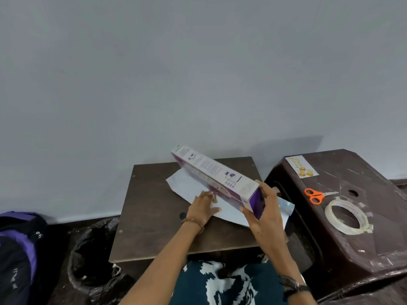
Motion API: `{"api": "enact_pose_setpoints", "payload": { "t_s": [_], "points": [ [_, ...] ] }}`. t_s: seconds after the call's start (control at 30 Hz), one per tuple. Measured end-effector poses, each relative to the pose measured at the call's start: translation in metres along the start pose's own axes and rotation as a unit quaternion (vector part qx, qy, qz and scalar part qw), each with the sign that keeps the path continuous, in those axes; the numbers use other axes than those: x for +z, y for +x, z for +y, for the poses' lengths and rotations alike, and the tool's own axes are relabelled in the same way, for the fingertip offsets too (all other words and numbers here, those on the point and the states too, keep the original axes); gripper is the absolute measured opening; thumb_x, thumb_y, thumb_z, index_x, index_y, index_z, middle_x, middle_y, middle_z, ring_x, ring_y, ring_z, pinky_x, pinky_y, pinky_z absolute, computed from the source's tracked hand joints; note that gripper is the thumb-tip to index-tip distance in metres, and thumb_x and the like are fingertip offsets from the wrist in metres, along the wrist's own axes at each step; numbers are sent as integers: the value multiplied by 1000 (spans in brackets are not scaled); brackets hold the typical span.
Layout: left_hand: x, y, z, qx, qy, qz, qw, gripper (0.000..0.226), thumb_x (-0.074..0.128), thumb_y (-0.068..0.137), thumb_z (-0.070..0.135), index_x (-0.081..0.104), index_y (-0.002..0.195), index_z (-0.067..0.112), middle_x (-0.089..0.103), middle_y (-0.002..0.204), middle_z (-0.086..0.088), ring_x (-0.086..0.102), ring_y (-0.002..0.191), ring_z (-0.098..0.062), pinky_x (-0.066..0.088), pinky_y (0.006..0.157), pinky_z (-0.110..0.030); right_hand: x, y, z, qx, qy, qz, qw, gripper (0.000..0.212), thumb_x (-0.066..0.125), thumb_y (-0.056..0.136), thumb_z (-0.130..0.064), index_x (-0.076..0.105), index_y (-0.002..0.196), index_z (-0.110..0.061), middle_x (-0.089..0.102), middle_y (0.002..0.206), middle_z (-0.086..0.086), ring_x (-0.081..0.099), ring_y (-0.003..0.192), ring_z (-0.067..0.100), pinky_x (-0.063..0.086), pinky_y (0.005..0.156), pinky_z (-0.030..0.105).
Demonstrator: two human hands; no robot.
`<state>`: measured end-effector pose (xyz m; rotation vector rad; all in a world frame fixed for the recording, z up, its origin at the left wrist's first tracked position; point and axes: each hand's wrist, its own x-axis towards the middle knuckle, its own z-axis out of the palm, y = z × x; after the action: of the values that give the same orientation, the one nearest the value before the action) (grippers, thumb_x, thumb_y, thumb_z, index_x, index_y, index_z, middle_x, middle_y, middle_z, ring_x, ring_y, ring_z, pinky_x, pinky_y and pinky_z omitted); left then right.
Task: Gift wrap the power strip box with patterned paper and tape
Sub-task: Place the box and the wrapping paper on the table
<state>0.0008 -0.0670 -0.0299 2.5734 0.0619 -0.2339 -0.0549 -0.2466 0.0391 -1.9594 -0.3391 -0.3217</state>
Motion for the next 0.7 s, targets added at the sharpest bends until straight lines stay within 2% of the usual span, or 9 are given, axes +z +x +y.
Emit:
{"api": "enact_pose_setpoints", "payload": {
  "t_s": [0.1, 0.2, 0.27, 0.33, 0.4, 0.47, 0.53, 0.6, 0.7],
  "points": [
    [-4, -16, -15, -25, -45, 20, 998, 28, 64, 84, 31, 57, 104, 13, 52, 124, -5, 48, 116, -25, 39, 95, -34, 1, -6, 16, 10, -5, -43, 999, 71, 66, 82, -1, 29, 115, -52, 48, 119, -9, 46, 114, 3, 47, 91, 24],
    [-9, -30, -22, -32, -52, 24, 998, 27, 65, 84, 28, 58, 106, 13, 53, 124, -5, 49, 116, -26, 38, 97, -36, 4, -14, 29, 3, -10, -31, 999, 72, 67, 80, 4, 32, 109, -51, 46, 111, -19, 48, 109, -2, 44, 83, 7],
    [-8, -40, -24, -30, -66, 30, 997, 27, 65, 85, 24, 58, 107, 11, 52, 127, -6, 48, 120, -25, 33, 104, -40, 7, -22, 39, 16, -11, -16, 1000, 63, 65, 81, 4, 34, 106, -46, 45, 110, -20, 51, 108, 5, 41, 79, 2],
    [-8, -48, -25, -37, -67, 37, 996, 29, 64, 85, 24, 57, 110, 10, 54, 125, -6, 48, 119, -25, 32, 105, -40, 8, -30, 48, 34, -22, -5, 999, 60, 59, 83, 9, 35, 109, -40, 44, 119, -17, 46, 121, 17, 36, 85, 0],
    [-7, -53, -24, -45, -46, 45, 997, 38, 62, 87, 26, 54, 120, 10, 54, 127, -7, 47, 120, -27, 34, 102, -36, 9, -35, 52, 26, -67, -9, 997, 63, 53, 78, 20, 41, 118, -28, 39, 132, -7, 33, 134, 21, 35, 92, 9],
    [-6, -58, -23, -59, -40, 52, 996, 45, 60, 88, 27, 49, 128, 10, 52, 131, -8, 44, 123, -29, 34, 102, -35, 9, -35, 49, -15, -153, -16, 988, 60, 50, 71, 25, 49, 118, -12, 43, 135, 4, 34, 134, 27, 46, 89, 29],
    [-6, -60, -22, -62, -40, 56, 996, 45, 59, 88, 27, 48, 129, 11, 53, 130, -8, 46, 121, -29, 34, 103, -35, 9, -34, 46, -38, -212, -52, 975, 59, 49, 70, 25, 52, 119, -7, 46, 134, 10, 37, 132, 31, 48, 93, 47],
    [-5, -61, -21, -58, -49, 56, 996, 42, 59, 88, 26, 48, 127, 11, 53, 129, -7, 48, 118, -28, 33, 105, -38, 11, -35, 47, -36, -242, -103, 964, 63, 48, 74, 22, 49, 127, -11, 42, 138, 10, 33, 135, 29, 40, 101, 51],
    [-5, -62, -20, -60, -64, 52, 995, 36, 59, 88, 24, 51, 121, 10, 53, 128, -6, 47, 120, -26, 31, 106, -44, 15, -37, 50, -42, -265, -149, 952, 61, 56, 82, 5, 41, 136, -20, 32, 146, 8, 27, 138, 27, 34, 107, 47]
  ]
}}
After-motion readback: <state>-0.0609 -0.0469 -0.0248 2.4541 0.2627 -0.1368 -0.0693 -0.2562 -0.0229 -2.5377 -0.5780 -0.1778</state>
